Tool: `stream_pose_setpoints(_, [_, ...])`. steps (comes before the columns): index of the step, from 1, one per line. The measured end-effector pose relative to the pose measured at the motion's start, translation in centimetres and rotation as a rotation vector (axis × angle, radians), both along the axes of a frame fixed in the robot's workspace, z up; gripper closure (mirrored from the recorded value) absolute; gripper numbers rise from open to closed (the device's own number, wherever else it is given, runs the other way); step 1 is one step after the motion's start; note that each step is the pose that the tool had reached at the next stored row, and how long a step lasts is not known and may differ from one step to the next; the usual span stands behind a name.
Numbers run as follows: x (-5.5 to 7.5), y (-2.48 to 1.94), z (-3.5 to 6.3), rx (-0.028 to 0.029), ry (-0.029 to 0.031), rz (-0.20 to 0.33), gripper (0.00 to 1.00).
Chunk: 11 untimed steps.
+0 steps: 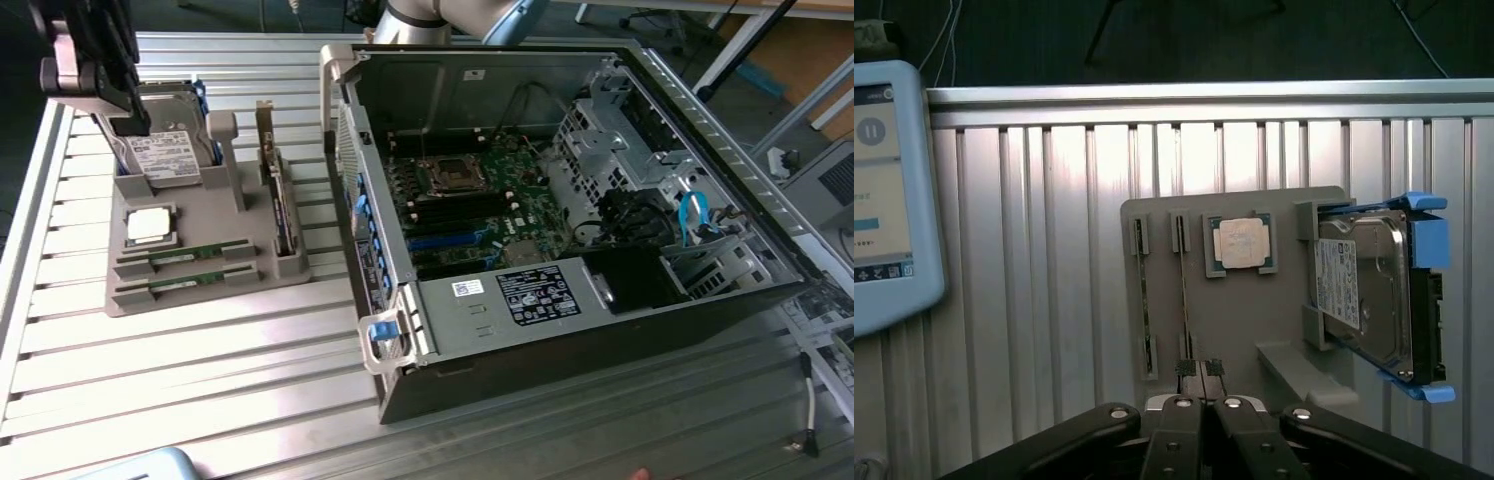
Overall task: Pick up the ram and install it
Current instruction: 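Pick up the ram and move it above insertion slot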
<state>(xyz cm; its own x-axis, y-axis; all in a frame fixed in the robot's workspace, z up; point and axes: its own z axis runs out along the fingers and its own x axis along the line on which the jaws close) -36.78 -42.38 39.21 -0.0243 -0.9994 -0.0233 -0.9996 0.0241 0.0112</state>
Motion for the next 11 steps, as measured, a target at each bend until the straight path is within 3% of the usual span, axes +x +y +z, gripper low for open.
stream_pose_setpoints(10, [0.00, 0.00, -0.23, -0.0001, 0.0002, 0.000, 0.90])
stream_pose_setpoints(11, [0.00, -0.01, -0.25, 0.0042, -0.0006, 0.000, 0.90])
